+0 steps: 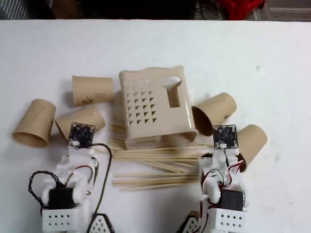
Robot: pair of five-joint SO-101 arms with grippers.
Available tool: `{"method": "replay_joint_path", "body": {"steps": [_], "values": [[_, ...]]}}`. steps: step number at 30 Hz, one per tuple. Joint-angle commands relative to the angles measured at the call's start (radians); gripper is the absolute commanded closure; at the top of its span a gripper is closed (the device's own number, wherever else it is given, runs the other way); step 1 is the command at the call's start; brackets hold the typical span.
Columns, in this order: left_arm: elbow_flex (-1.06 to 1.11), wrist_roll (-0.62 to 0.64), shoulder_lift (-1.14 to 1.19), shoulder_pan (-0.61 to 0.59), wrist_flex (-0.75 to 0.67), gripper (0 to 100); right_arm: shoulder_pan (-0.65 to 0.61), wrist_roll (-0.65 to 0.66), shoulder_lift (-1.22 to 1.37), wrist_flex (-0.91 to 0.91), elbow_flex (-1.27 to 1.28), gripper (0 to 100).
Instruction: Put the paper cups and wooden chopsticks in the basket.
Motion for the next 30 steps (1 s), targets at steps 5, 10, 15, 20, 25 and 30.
{"method": "replay_joint_path", "body": {"steps": [5,10,15,20,25,30], "values": [[-0.005,-0.002,-0.008,-0.007,0.008,92,0.008,0.496,-0.016,-0.024,-0.018,97.8],[-0.005,-0.002,-0.008,-0.007,0.008,92,0.008,0.597,-0.016,-0.056,-0.117,97.8],[-0.005,-0.002,-0.008,-0.007,0.008,92,-0.022,0.466,-0.004,-0.088,-0.348,97.4],[-0.005,-0.002,-0.008,-0.007,0.008,92,-0.113,0.394,0.159,-0.087,-0.583,97.4],[-0.005,-0.002,-0.008,-0.007,0.008,92,-0.193,0.278,0.598,-0.088,-0.816,95.2],[-0.005,-0.002,-0.008,-0.007,0.008,92,-0.211,0.161,1.044,-0.084,-1.129,81.0]]}}
